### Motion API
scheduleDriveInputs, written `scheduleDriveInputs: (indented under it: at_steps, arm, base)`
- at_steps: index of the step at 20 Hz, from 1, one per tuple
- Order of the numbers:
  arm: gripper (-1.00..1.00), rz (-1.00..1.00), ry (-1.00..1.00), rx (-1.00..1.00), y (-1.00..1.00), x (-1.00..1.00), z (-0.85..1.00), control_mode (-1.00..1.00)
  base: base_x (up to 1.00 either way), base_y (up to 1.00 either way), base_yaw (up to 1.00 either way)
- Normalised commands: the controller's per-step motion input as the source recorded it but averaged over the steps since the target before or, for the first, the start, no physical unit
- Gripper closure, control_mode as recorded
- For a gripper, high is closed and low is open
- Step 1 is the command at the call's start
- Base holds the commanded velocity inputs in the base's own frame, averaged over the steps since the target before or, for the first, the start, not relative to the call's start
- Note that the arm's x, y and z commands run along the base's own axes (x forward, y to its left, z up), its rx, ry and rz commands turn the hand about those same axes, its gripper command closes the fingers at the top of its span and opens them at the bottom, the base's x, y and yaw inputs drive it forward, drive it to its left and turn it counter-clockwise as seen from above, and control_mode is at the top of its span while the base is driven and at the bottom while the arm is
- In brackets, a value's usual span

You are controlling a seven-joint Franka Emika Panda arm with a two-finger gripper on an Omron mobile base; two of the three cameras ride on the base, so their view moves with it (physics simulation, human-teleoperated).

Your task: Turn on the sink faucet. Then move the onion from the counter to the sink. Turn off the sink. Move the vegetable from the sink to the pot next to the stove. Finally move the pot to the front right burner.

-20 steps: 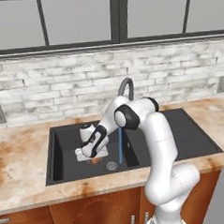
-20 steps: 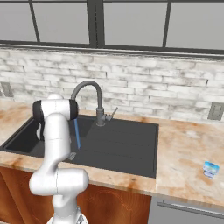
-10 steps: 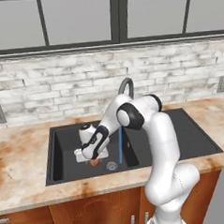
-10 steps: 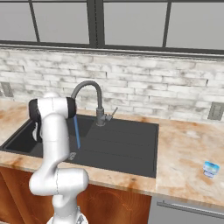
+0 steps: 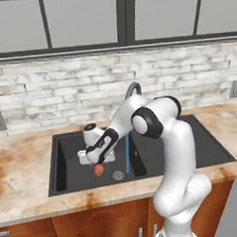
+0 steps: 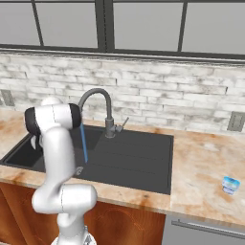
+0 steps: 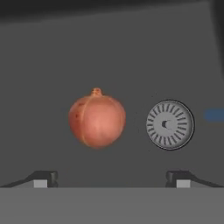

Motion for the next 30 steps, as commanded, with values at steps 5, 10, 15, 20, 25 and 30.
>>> scheduleDriveInputs:
  at_steps: [5, 10, 15, 20, 25, 30]
  arm:
    - [-1.0, -0.04, -0.2, -0.07, 0.0, -0.49, 0.62, -1.0]
    - [-1.0, -0.04, -0.18, -0.03, -0.03, -0.5, 0.7, -1.0]
    - [-1.0, -0.05, -0.1, 0.0, -0.07, -0.17, 0.84, -1.0]
    - [-1.0, -0.04, -0.04, -0.01, -0.2, -0.08, 0.7, -1.0]
    - [-1.0, -0.11, 0.0, -0.02, -0.58, -0.01, 0.19, -1.0]
    - [-1.0, -0.04, 0.0, 0.0, -0.9, -0.01, 0.04, -1.0]
  base:
    - [0.0, 0.0, 0.0]
    - [0.0, 0.0, 0.0]
    - [0.0, 0.0, 0.0]
    - [0.0, 0.0, 0.0]
    - [0.0, 0.0, 0.0]
    - [0.0, 0.0, 0.0]
